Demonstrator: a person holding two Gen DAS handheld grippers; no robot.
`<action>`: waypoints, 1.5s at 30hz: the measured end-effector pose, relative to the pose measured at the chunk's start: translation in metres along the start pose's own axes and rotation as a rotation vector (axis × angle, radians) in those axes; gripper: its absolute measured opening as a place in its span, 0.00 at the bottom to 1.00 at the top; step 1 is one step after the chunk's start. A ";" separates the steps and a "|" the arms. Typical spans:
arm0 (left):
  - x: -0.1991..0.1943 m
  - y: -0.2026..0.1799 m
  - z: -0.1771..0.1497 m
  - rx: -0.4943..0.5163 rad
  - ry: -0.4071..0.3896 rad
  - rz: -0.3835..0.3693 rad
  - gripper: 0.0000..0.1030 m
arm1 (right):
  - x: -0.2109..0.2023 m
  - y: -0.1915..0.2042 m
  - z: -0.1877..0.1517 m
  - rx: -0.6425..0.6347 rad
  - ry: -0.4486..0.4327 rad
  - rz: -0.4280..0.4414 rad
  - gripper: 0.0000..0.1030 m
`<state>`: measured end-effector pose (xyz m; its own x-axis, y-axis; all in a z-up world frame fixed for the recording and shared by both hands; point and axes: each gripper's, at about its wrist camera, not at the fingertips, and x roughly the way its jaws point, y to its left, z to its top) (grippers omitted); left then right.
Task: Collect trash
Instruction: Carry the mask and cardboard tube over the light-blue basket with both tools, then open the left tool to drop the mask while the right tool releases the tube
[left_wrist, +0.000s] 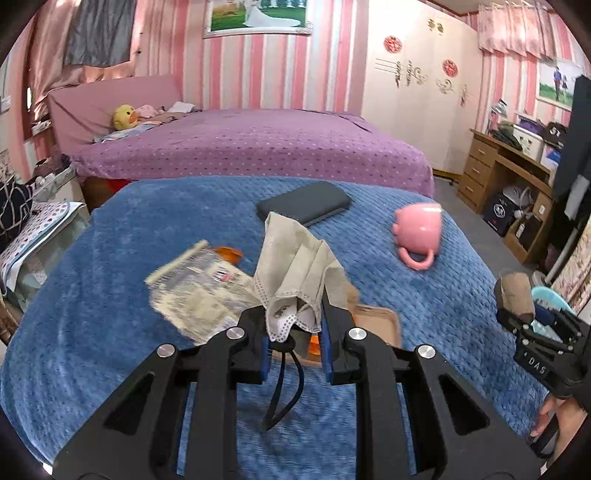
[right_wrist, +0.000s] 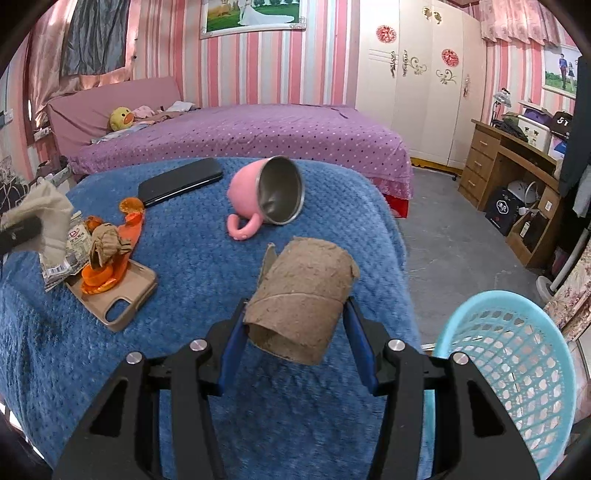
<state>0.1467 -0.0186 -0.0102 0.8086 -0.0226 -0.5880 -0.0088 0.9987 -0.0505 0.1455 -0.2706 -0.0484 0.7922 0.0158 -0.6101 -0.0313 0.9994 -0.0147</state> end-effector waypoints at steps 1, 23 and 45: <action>0.002 -0.005 -0.001 0.004 0.005 -0.004 0.18 | -0.001 -0.002 0.000 0.000 -0.001 -0.002 0.49; 0.007 -0.070 -0.021 0.086 0.030 -0.043 0.18 | -0.017 -0.068 -0.011 0.062 -0.013 -0.068 0.49; 0.004 -0.119 -0.032 0.137 0.042 -0.098 0.19 | -0.035 -0.161 -0.030 0.151 -0.011 -0.181 0.49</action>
<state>0.1324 -0.1389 -0.0322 0.7765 -0.1191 -0.6187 0.1513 0.9885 -0.0003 0.1044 -0.4332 -0.0487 0.7832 -0.1650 -0.5995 0.2031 0.9792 -0.0042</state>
